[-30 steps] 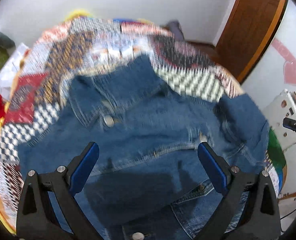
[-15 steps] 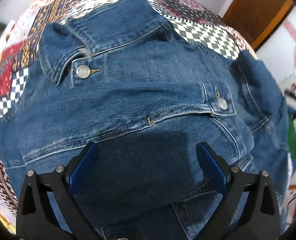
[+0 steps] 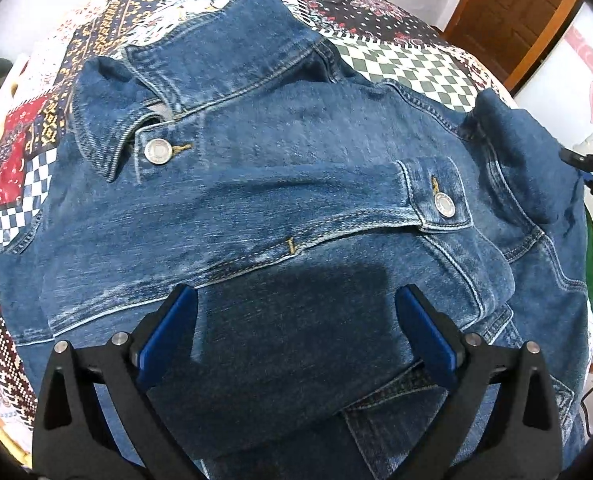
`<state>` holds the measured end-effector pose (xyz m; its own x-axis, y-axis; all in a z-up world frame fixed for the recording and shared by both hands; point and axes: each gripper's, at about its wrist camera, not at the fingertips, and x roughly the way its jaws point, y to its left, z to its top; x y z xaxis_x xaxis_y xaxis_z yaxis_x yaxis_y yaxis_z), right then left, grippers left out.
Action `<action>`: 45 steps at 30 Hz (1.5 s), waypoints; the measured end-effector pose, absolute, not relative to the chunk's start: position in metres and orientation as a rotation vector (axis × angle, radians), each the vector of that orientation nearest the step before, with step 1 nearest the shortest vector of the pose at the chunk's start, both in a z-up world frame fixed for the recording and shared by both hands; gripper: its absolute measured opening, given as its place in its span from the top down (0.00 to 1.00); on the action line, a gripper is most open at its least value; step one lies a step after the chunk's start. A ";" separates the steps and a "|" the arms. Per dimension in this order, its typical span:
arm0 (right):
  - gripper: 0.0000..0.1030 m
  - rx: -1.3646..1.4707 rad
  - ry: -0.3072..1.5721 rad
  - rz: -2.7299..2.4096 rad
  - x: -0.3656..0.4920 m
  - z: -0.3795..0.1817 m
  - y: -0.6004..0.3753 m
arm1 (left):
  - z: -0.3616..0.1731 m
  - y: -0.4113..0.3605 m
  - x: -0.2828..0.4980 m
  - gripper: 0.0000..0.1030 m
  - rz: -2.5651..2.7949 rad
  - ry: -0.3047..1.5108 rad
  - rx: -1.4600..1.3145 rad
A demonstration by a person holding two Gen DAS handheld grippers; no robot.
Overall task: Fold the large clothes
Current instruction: 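Fold the held side and sleeve over toward the jacket's center with the right tool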
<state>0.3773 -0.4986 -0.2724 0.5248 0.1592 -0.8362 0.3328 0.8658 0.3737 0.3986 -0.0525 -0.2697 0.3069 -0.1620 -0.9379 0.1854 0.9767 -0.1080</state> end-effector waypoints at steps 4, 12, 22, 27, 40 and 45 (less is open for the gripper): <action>0.85 0.544 0.946 -0.062 0.368 -0.240 -0.493 | -0.244 -0.033 0.396 0.02 -0.215 1.166 -0.056; 0.87 0.483 0.792 0.117 0.358 -0.150 -0.438 | -0.187 -0.001 0.374 0.02 -0.184 1.022 -0.107; 0.87 0.450 0.746 0.378 0.365 -0.117 -0.300 | -0.141 0.028 0.328 0.02 -0.175 0.900 -0.147; 0.87 0.411 0.859 0.498 0.358 -0.147 -0.227 | -0.135 0.045 0.306 0.02 -0.147 0.880 -0.140; 0.86 0.207 1.299 0.635 0.333 -0.242 -0.147 | -0.147 0.064 0.290 0.02 -0.122 0.907 -0.176; 0.86 0.189 1.314 0.633 0.326 -0.234 -0.154 | -0.142 0.052 0.291 0.02 -0.141 0.900 -0.148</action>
